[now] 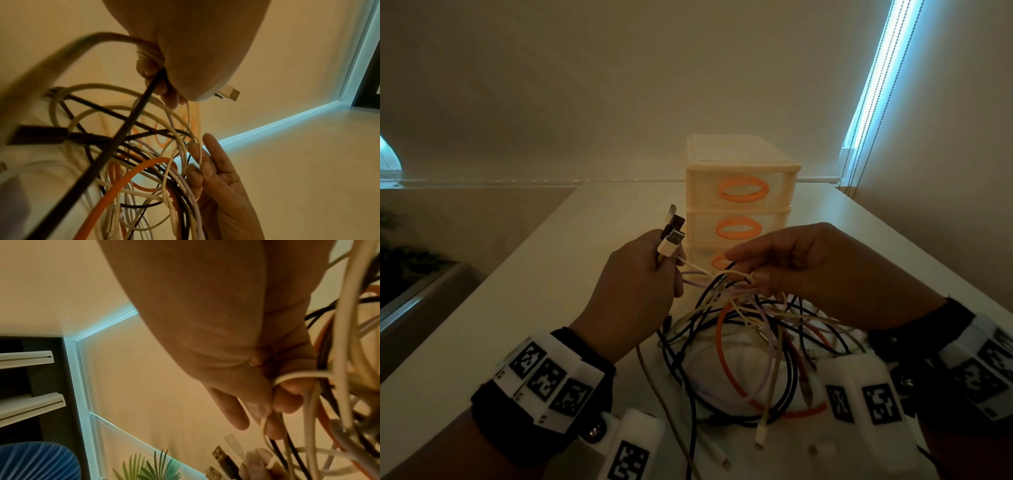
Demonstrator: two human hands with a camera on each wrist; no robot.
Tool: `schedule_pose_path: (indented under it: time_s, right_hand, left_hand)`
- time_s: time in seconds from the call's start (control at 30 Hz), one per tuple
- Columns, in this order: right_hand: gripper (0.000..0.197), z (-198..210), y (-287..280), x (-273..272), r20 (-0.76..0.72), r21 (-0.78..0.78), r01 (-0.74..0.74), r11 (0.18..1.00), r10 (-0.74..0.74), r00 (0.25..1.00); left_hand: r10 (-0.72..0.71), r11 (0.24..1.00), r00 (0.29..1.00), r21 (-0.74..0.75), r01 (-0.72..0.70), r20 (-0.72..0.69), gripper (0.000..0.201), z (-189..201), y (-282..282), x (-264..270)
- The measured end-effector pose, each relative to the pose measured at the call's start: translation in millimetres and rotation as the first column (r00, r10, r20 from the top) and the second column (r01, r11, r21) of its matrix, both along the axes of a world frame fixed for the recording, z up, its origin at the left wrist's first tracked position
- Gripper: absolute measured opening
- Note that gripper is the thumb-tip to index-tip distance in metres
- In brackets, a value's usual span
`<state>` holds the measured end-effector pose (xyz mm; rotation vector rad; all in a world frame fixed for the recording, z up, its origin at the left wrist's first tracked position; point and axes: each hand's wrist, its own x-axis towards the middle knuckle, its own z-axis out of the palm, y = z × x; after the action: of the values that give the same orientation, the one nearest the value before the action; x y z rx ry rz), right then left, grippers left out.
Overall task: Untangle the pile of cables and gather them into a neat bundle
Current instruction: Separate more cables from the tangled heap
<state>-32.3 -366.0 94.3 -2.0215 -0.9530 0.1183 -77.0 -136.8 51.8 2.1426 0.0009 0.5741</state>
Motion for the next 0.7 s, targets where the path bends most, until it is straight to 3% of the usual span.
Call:
schedule_pose_path:
  time_s: [0.2, 0.5, 0.7]
  right_hand:
    - [0.036, 2.1, -1.3, 0.3, -0.076, -0.013, 0.012, 1.0, -0.013, 0.997]
    - [0.033, -1.7, -0.2, 2.2, -0.224, 0.187, 0.005, 0.982, 0.038, 0.974]
    - [0.033, -1.8, 1.7, 3.3, -0.486, 0.445, 0.009, 0.896, 0.233, 0.842]
  left_hand:
    - [-0.009, 1.0, 1.0, 0.004, 0.009, -0.014, 0.028, 0.6, -0.9, -2.1]
    - [-0.016, 0.999, 0.999, 0.031, 0.017, -0.034, 0.031, -0.4, -0.4, 0.0]
    - [-0.008, 0.999, 1.0, 0.052, 0.009, -0.03, 0.03, -2.3, 1.0, 0.6]
